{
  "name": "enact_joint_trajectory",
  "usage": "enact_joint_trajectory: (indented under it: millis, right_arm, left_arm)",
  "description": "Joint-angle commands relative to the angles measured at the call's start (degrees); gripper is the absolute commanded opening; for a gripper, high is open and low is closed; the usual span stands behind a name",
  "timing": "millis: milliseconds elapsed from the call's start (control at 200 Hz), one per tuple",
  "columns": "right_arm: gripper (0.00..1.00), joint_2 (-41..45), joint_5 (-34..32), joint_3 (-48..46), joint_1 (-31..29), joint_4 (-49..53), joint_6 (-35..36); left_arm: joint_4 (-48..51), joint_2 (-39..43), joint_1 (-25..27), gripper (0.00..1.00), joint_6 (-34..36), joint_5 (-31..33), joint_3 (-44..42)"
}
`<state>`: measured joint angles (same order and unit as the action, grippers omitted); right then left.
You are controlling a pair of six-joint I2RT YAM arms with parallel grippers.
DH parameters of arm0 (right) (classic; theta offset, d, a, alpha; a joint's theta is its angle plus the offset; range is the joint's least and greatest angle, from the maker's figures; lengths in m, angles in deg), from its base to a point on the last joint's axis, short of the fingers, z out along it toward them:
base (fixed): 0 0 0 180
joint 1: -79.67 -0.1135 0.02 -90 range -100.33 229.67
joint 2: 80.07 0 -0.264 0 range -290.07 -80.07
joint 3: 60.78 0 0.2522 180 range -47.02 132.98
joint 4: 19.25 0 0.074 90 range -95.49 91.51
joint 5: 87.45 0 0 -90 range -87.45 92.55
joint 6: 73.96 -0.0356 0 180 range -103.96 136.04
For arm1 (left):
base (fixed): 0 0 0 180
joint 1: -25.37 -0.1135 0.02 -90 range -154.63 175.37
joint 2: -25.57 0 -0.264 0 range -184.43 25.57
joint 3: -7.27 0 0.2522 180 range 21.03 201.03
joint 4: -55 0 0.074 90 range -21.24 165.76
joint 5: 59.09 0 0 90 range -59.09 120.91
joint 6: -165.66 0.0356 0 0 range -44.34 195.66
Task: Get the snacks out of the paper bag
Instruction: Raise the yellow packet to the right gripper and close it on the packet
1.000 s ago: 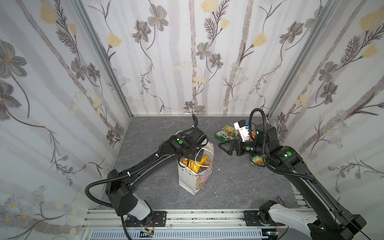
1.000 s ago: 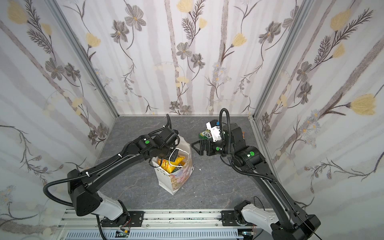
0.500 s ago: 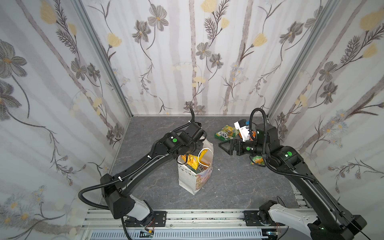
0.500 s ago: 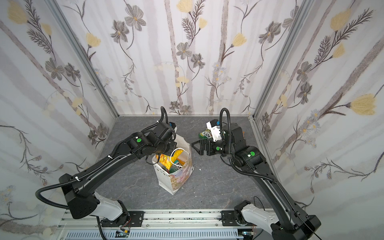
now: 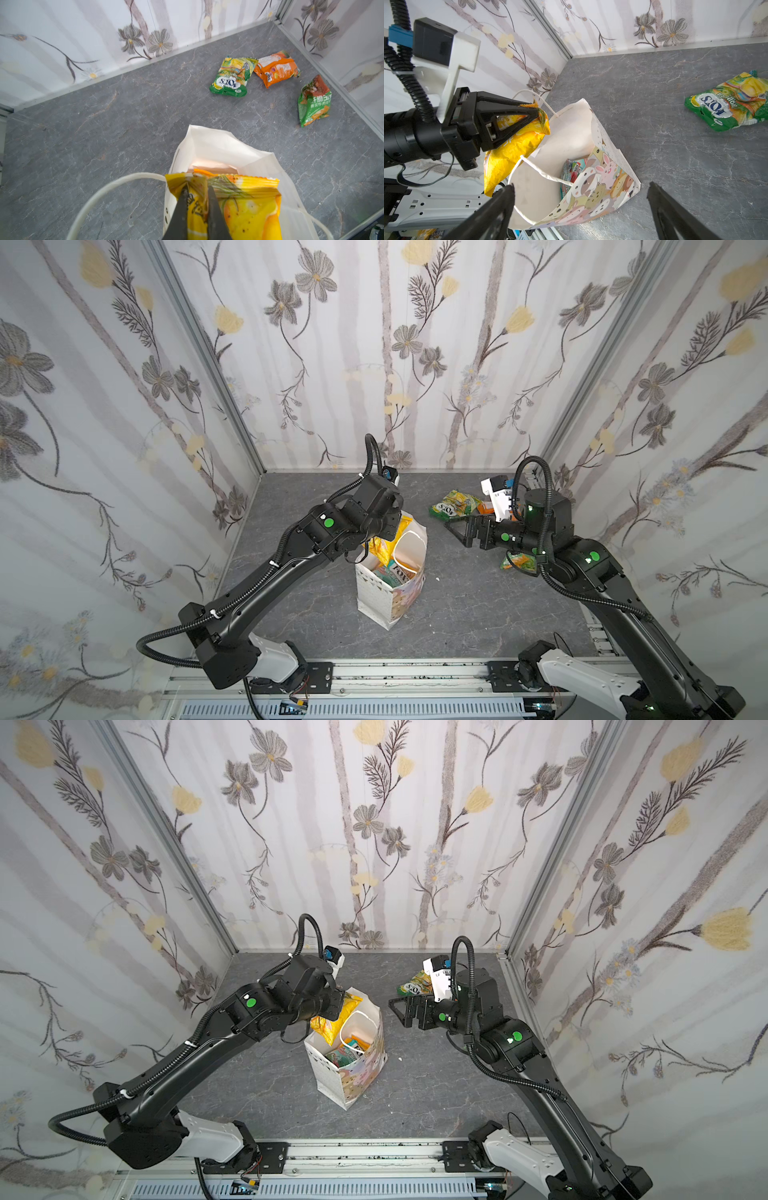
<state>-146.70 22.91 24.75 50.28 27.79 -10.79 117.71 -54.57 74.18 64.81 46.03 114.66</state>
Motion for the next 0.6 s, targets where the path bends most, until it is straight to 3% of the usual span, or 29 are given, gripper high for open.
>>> enact_joint_trajectory:
  millis: [0,270,595]
  right_arm:
    - [0.99,0.45,-1.39,0.69,0.05,-5.17,-2.34]
    - [0.99,1.46,5.23,-1.48,-0.35,-17.61,-9.11]
    - [0.99,-2.62,3.77,-3.55,-7.75,-31.94,-14.17]
  left_arm:
    - [-5.50,1.66,-0.03,0.00,2.77,3.42,0.42]
    - [-14.86,4.56,-0.05,0.00,4.90,3.45,0.35]
    - [-29.94,5.76,-0.02,0.00,1.32,1.08,-1.53]
